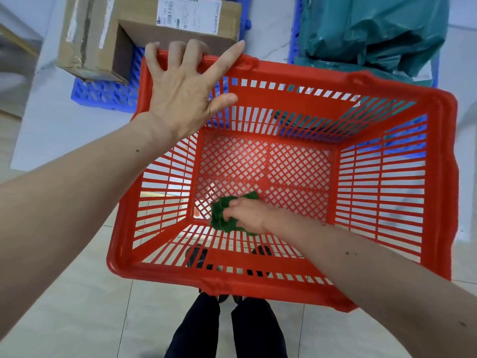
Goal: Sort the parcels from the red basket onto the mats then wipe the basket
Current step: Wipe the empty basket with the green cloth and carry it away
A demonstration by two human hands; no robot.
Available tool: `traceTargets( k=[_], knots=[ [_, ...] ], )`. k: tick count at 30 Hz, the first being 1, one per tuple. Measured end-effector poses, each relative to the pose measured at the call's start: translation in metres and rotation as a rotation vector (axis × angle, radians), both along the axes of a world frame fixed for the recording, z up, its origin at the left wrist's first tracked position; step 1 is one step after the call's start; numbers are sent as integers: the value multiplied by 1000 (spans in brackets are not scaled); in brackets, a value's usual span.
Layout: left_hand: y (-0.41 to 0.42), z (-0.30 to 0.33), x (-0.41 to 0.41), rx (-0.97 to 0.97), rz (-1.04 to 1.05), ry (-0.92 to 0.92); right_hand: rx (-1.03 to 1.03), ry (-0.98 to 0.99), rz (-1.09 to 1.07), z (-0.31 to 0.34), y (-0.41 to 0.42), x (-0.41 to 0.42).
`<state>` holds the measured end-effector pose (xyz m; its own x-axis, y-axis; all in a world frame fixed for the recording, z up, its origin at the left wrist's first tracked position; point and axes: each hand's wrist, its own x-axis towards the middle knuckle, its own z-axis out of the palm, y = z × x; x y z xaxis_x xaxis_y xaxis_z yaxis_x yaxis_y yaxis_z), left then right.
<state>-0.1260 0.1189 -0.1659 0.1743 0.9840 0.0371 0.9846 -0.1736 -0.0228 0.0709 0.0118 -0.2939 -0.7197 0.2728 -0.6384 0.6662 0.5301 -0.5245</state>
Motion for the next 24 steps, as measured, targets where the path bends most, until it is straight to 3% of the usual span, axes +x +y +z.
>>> traceTargets(
  k=[4,6,8,11,14,17,21,24],
  knots=[
    [-1,-1,0,8,0,-3,120,-138,162,10,28,52],
    [0,-1,0,0,-1,-10,246,-269,124,14,47,81],
    [0,1,-1,-8,-2,-17,334,-383,-90,19,59,103],
    [2,4,0,-18,-6,-31,236,-379,-570,28,69,117],
    [3,7,1,-37,1,-28,102,-205,-896,48,72,117],
    [5,12,2,-87,19,-37,-172,139,-1263,83,68,111],
    [6,17,2,-134,31,-40,-505,473,-1628,138,63,108],
    [7,21,3,-168,55,-35,-731,586,-1796,170,64,117]
  ],
)
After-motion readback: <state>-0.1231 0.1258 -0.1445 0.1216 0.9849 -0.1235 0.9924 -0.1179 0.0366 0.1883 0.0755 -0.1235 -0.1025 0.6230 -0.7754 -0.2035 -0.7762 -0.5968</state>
